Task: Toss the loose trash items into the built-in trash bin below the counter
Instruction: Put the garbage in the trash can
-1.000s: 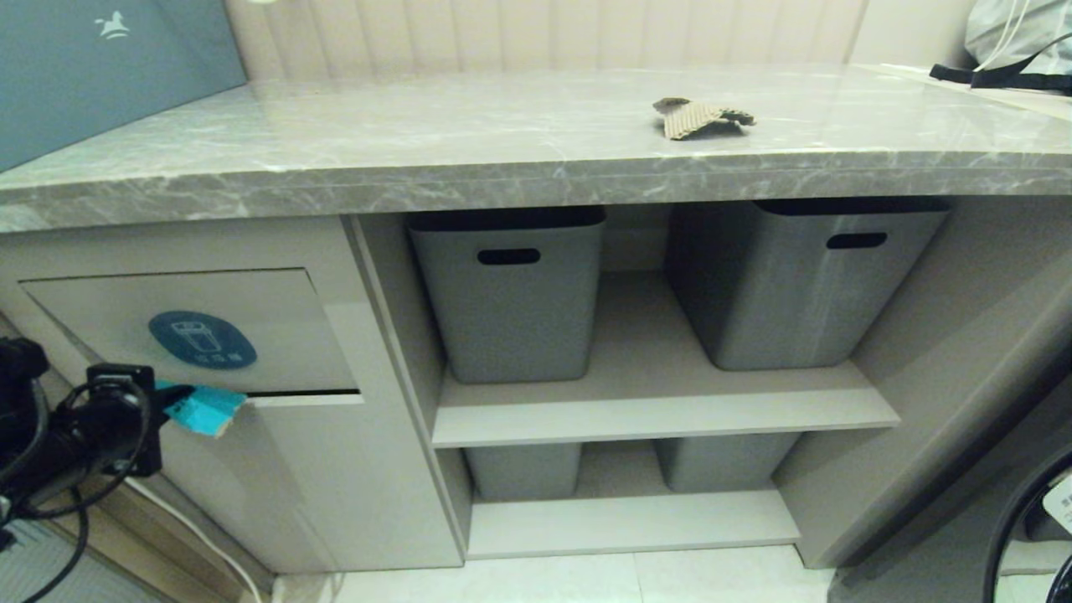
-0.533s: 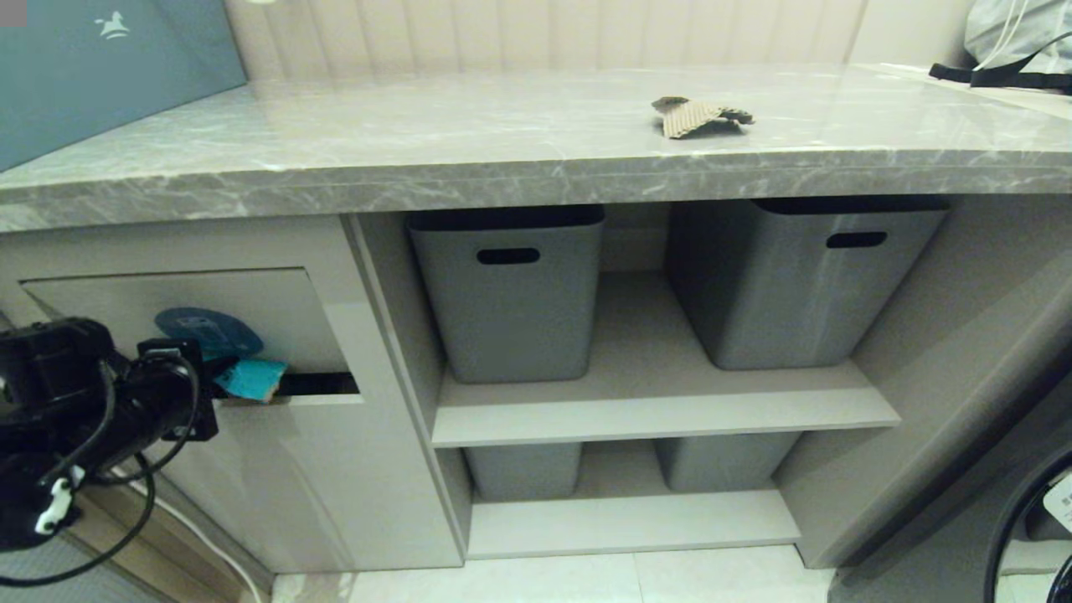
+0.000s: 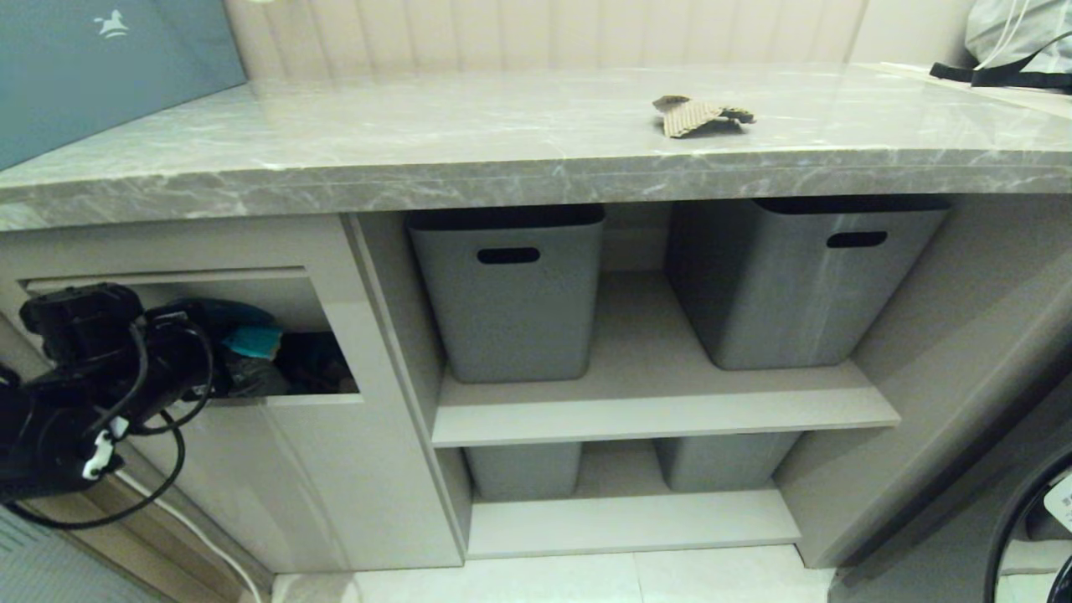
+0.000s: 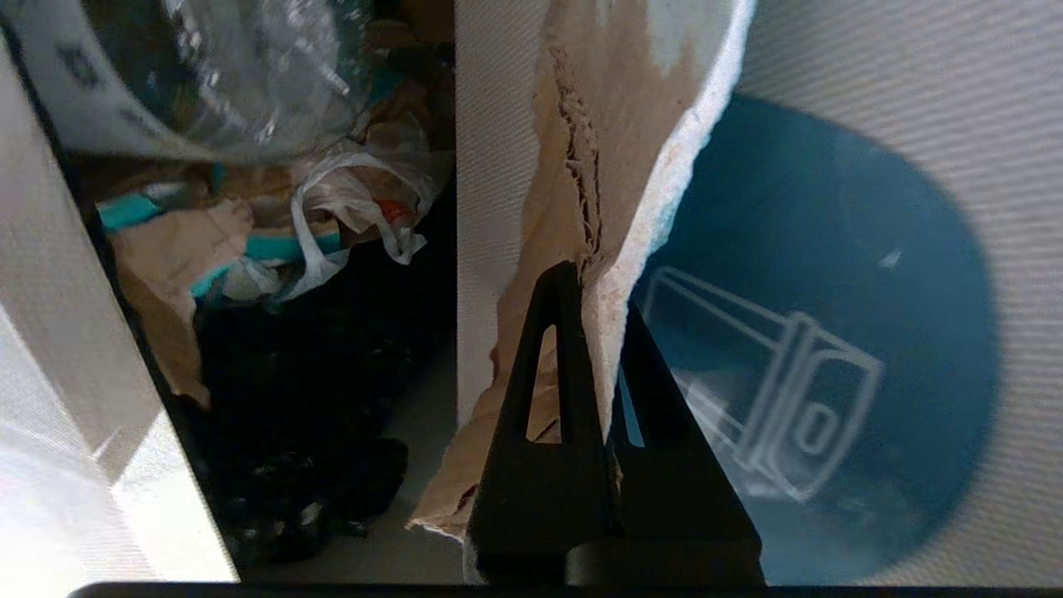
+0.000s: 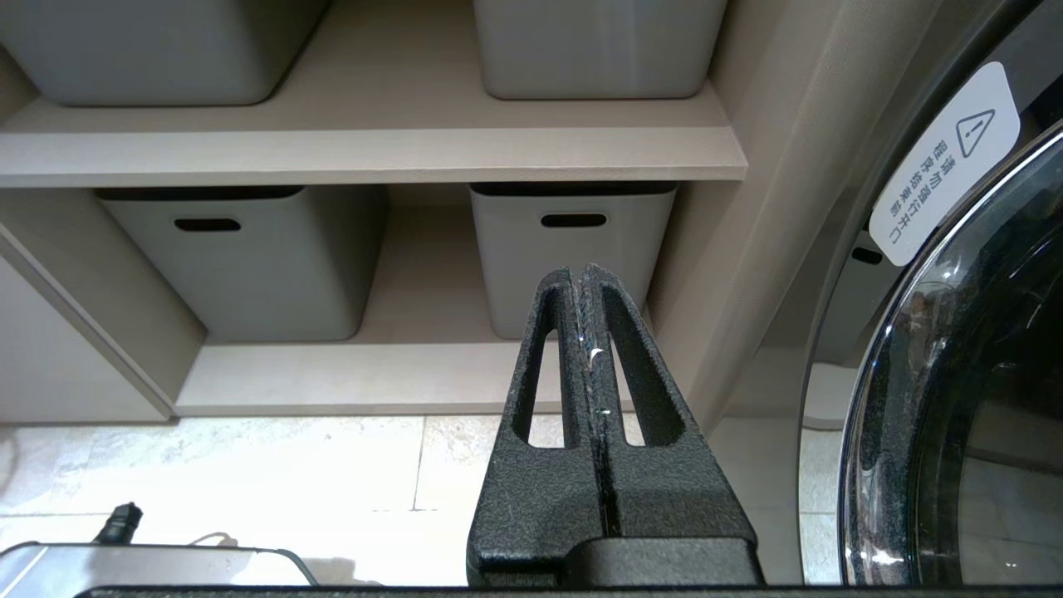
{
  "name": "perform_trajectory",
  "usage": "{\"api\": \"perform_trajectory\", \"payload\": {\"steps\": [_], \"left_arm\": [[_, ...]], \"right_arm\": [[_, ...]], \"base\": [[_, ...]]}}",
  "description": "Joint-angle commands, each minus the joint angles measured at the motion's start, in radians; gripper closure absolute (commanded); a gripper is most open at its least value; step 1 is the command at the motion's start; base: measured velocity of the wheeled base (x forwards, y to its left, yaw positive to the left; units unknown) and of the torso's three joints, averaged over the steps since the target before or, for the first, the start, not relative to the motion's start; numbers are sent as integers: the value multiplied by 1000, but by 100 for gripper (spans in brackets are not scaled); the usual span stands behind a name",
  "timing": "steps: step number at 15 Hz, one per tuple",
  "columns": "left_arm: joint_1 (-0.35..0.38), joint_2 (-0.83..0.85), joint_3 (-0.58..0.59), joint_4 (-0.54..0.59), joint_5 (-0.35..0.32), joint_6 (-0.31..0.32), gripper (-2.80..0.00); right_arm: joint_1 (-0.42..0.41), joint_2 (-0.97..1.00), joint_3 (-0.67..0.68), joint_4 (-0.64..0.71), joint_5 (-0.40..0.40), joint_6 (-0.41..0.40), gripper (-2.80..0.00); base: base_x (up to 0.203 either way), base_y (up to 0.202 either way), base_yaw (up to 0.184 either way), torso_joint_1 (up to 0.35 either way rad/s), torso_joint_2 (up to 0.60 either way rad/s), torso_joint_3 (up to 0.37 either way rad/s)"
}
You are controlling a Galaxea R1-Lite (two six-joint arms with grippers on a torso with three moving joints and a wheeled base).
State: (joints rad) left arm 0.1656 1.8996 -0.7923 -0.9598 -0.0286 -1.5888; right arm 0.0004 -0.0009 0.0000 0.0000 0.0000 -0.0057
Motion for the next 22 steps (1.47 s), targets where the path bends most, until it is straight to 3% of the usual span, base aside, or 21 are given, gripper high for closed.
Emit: {"api": "perform_trajectory", "payload": {"steps": [1,2,6,8,16,19,20,22], "left_arm": [[-16,11,-1,-5,20,-27,0],[-28,15,-1,-5,33,-32,-280],[-46,46,-22,-13,45,-45,-280],[-49,58,-52,-11,51,-84,-280],[-104,116,-117,-6,82,-98,-280],[-121,117,-116,96,107,-94,-280],[-122,117,-142,145,146,-92,-280],[-123,106,-199,206,160,-95,-280]], "right_arm": [[0,-1,0,0,0,-1,0],[1,-1,0,0,0,-2,0],[1,-1,0,2,-2,-2,0],[1,-1,0,0,-2,-2,0],[0,-1,0,0,-2,-2,0],[1,-1,0,0,-2,-3,0],[1,-1,0,0,-2,-5,0],[1,-1,0,2,0,-5,0]], "base": [[0,0,0,0,0,0],[0,0,0,0,0,0],[0,0,0,0,0,0],[0,0,0,0,0,0],[0,0,0,0,0,0],[0,0,0,0,0,0],[0,0,0,0,0,0],[0,0,0,0,0,0]]}}
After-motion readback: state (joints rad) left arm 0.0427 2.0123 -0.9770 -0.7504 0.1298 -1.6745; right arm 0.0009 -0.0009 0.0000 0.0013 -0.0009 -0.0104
